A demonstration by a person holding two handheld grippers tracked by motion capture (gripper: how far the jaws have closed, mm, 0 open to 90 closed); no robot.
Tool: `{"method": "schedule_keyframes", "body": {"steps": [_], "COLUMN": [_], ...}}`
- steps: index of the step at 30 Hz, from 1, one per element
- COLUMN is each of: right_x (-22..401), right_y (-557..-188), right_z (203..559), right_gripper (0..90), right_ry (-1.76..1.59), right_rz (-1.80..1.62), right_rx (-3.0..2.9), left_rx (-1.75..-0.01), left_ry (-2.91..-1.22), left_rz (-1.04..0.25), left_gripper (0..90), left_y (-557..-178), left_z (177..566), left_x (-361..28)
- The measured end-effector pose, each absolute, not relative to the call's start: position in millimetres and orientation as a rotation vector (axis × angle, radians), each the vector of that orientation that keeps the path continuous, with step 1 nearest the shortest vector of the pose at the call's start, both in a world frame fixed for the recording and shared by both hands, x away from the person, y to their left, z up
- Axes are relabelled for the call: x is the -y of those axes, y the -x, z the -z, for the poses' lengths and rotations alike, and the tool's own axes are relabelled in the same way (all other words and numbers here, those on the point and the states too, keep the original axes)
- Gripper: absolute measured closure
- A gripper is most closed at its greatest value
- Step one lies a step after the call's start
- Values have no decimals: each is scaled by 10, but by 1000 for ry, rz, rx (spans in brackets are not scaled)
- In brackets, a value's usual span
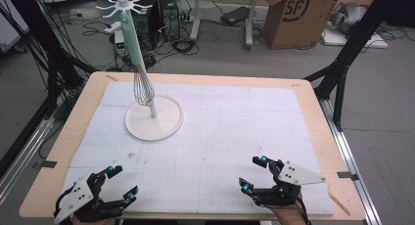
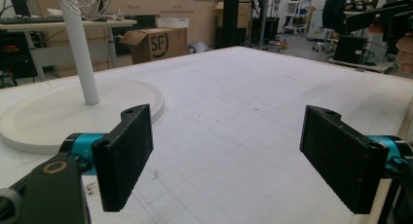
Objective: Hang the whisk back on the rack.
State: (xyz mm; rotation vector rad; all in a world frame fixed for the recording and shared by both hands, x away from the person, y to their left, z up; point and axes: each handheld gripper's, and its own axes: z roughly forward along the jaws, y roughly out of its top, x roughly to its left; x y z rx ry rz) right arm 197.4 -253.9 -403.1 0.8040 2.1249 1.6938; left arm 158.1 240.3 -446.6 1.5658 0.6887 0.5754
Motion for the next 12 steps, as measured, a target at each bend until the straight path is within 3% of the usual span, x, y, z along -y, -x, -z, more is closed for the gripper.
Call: {"method": "schedule_keyframes", "body": {"steps": [12], "right_x": [2542], "right_y": [-1991], "right_z": [4040], "right_gripper": [187], "right_ry": [-826], "right_rz": [-1714], "right_rx": [-2105], "left_rx": [-683], "left_ry": [-1570], "left_rz": [-581], "left_gripper": [201], "left_y": [-1565], "left_z": [4472], "left_x": [-2402]}}
